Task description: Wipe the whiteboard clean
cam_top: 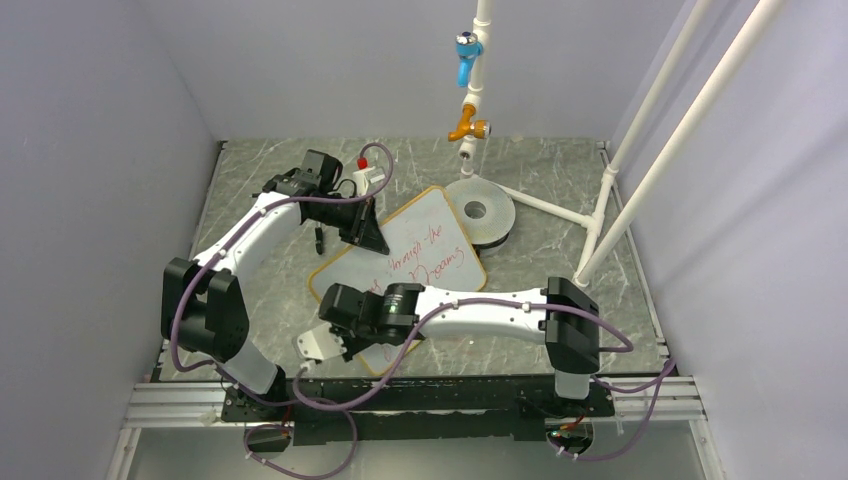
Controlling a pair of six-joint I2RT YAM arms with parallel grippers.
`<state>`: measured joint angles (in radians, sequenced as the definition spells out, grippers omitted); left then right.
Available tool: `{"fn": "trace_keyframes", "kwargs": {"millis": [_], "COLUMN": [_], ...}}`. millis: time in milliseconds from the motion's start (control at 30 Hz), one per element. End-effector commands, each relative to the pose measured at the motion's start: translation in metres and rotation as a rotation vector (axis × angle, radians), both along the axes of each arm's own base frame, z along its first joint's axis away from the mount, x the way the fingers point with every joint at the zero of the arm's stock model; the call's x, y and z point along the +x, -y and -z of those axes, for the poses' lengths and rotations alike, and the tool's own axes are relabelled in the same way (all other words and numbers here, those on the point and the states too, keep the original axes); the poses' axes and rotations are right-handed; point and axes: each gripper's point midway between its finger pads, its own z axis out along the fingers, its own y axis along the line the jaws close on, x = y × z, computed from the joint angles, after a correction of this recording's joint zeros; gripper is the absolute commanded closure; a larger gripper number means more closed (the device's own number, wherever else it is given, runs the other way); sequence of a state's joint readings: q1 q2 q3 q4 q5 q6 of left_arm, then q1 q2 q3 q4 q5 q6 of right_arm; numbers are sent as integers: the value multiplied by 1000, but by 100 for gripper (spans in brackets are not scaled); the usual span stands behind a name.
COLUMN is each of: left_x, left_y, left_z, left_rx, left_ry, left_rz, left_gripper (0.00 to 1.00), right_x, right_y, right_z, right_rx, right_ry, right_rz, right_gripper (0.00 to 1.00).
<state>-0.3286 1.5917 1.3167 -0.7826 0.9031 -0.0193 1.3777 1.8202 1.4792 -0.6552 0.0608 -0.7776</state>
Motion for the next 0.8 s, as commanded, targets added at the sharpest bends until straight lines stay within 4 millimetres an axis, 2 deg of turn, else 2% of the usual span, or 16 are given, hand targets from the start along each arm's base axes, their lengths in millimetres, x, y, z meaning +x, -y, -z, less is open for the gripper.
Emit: {"fn": "trace_keyframes", "kwargs": {"millis": [0, 67, 167, 267, 400, 567, 700, 767], "left_x": [-16, -16, -16, -17, -17, -17, -17, -17], "left_y": [9, 9, 9, 9, 9, 9, 9, 9], "left_z": [-36, -36, -36, -37, -38, -37, -37, -36], "left_rx": [-107, -109, -108, -107, -109, -107, -108, -108], "left_ry": [26, 26, 27, 30, 31, 28, 27, 25], "left_rz": [52, 52, 52, 53, 53, 52, 53, 52], "left_gripper": [100, 100, 100, 100, 100, 100, 100, 100], "right_x": [56, 56, 44, 32, 14, -4, -1, 7], "right_y": [-38, -42, -44, -39, -19, -4, -7, -16], "right_z": [-67, -76, -68, -47, -15, 13, 13, 3], "right_rx": [231, 245, 222, 162, 61, -48, -51, -18], "right_ry": [47, 26, -2, -21, -5, 41, 60, 90], "right_rz": [187, 181, 148, 106, 35, -19, -1, 17], "right_gripper": [100, 100, 100, 100, 100, 100, 100, 100]}}
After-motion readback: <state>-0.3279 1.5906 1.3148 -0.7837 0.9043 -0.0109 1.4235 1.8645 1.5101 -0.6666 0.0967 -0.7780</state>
